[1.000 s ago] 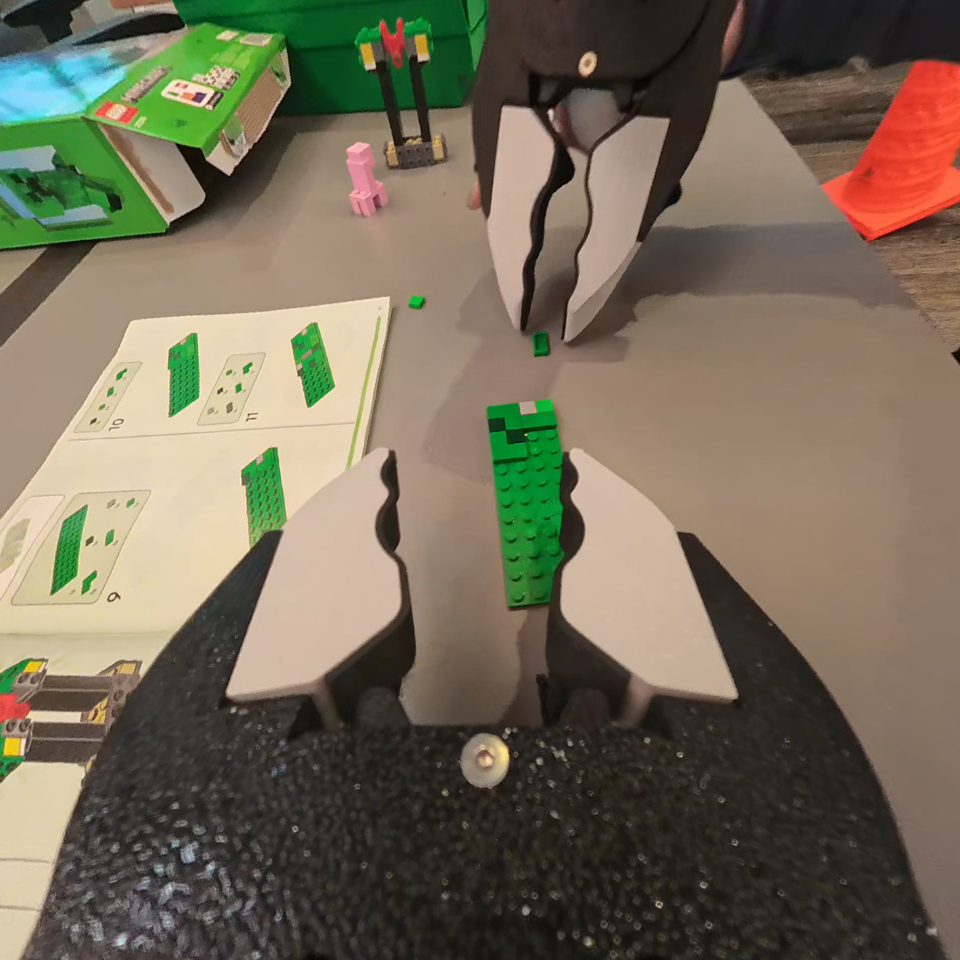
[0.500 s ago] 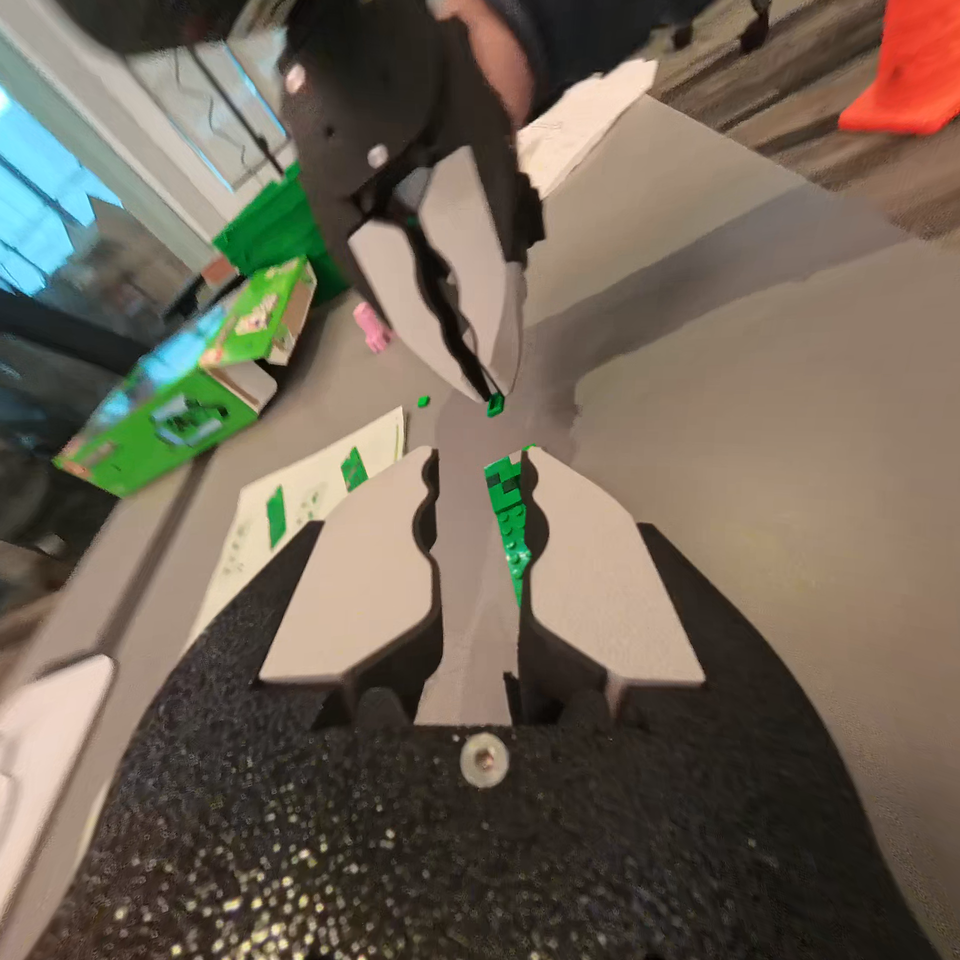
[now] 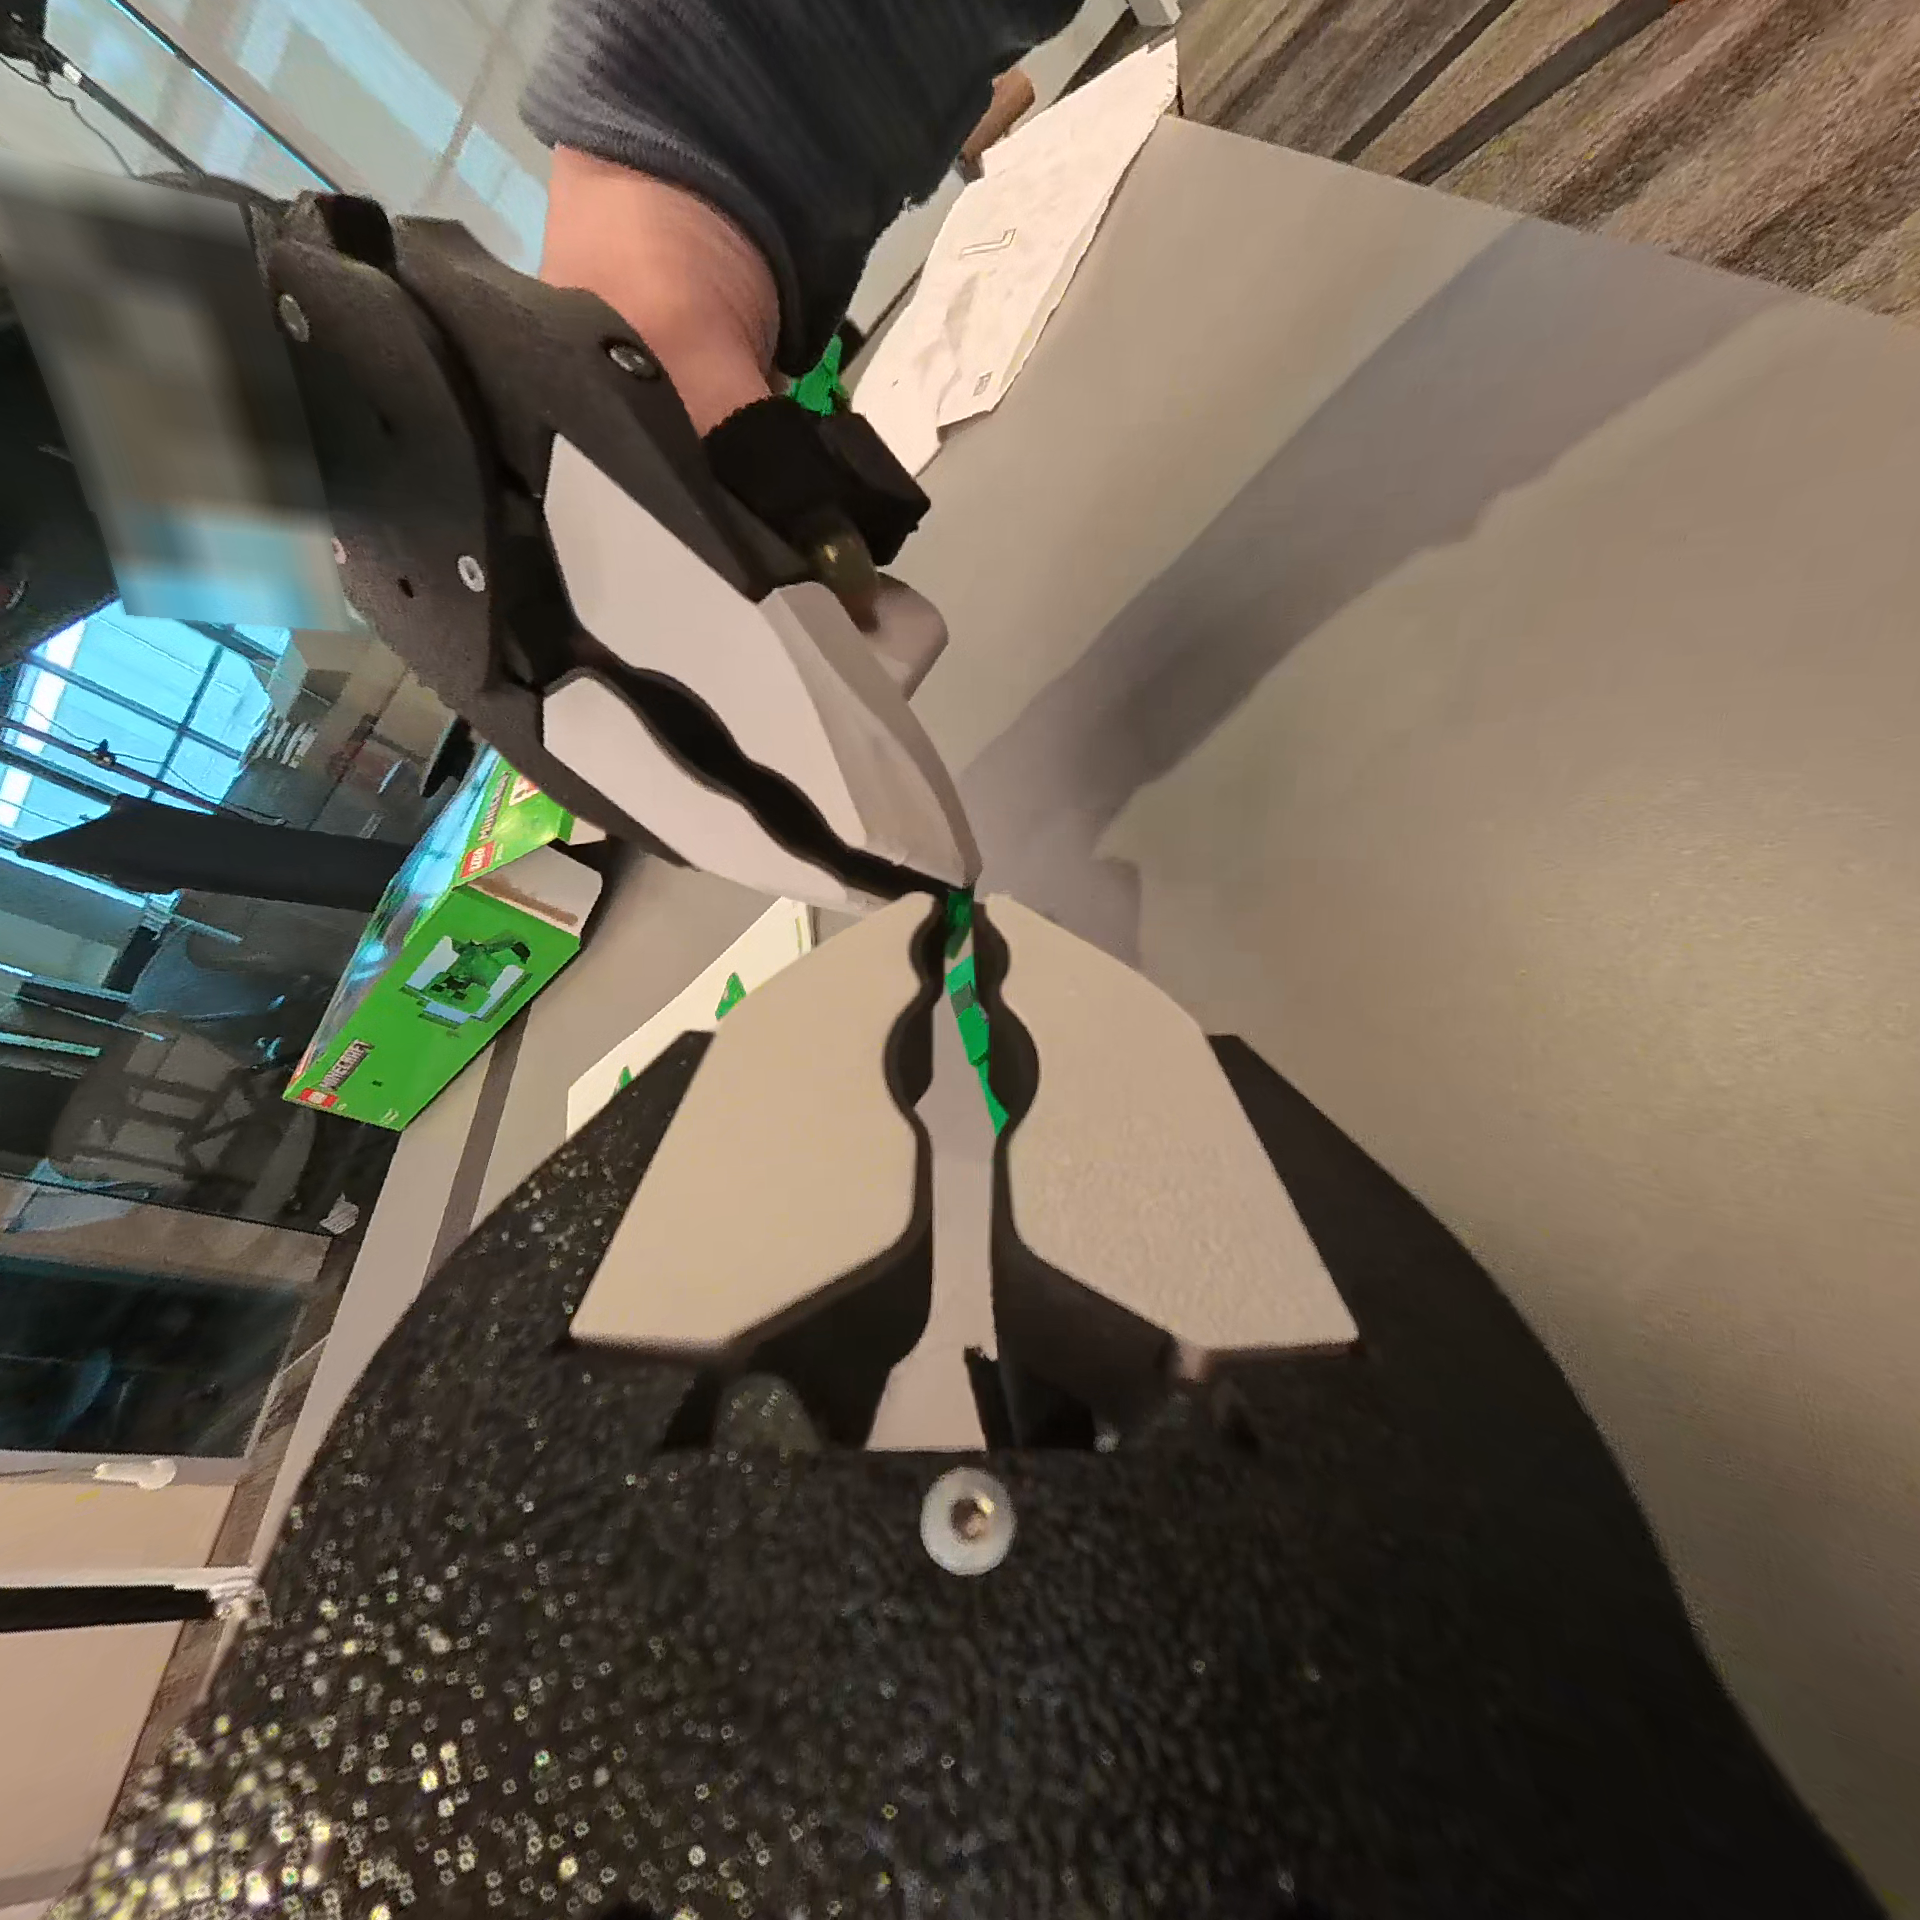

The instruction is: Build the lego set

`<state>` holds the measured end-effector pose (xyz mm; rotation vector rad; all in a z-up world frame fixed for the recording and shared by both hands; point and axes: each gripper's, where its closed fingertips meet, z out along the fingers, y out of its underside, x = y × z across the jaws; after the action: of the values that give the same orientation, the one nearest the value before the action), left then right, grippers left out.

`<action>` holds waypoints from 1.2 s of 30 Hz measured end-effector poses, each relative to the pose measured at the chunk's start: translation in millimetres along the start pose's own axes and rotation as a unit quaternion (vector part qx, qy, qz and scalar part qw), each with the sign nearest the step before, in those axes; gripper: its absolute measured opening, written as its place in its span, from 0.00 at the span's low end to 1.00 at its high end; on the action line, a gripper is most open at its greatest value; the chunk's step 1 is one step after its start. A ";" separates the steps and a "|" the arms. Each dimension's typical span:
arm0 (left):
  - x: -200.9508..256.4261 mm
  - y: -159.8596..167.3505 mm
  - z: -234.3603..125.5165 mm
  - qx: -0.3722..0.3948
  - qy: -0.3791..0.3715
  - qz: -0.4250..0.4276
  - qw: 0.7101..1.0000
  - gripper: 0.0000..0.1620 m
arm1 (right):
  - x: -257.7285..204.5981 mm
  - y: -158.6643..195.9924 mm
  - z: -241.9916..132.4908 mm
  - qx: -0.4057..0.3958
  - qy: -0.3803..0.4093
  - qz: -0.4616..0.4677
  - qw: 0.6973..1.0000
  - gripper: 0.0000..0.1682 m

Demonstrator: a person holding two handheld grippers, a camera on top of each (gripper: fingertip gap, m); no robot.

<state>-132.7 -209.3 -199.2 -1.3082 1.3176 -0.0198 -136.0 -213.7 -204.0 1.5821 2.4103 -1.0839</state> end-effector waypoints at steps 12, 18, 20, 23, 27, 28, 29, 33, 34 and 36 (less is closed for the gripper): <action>-47.3 4.2 -16.6 0.087 -0.001 -0.333 0.939 0.01 | 29.2 -21.0 -37.0 0.070 0.338 -0.165 0.924 0.18; -55.7 3.9 -20.6 0.147 0.057 -0.487 0.859 0.01 | 24.2 -37.6 -46.0 -0.041 0.555 -0.352 0.752 0.16; -54.6 0.2 -20.2 0.165 0.080 -0.518 0.835 0.01 | 22.2 -42.4 -44.6 -0.061 0.584 -0.390 0.709 0.14; -53.0 -3.0 -19.7 0.179 0.103 -0.545 0.812 0.02 | 21.9 -45.2 -42.8 -0.090 0.604 -0.423 0.669 0.09; -54.5 -5.5 -21.0 0.190 0.107 -0.556 0.802 0.01 | 20.8 -45.2 -41.6 -0.100 0.608 -0.437 0.655 0.05; -54.8 -6.5 -21.3 0.192 0.108 -0.556 0.801 0.02 | 19.9 -45.4 -42.2 -0.096 0.608 -0.437 0.656 0.05; -54.4 -7.6 -21.2 0.194 0.111 -0.555 0.802 0.02 | 18.9 -45.4 -43.0 -0.093 0.609 -0.437 0.656 0.05; -35.7 15.7 -7.0 0.060 0.098 -0.464 0.878 0.23 | 24.0 -30.7 -49.4 -0.088 0.602 -0.399 0.686 0.05; -30.1 21.5 -4.4 0.019 0.092 -0.424 0.901 0.27 | 26.8 -23.8 -52.2 -0.082 0.599 -0.379 0.701 0.05; -19.4 23.5 -0.1 -0.028 0.100 -0.381 0.919 0.30 | 32.8 -9.1 -57.9 -0.063 0.592 -0.329 0.733 0.05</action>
<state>-154.4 -188.2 -202.3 -1.8359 0.8987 -0.6769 -140.8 -156.4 -169.3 1.6197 3.8990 0.4244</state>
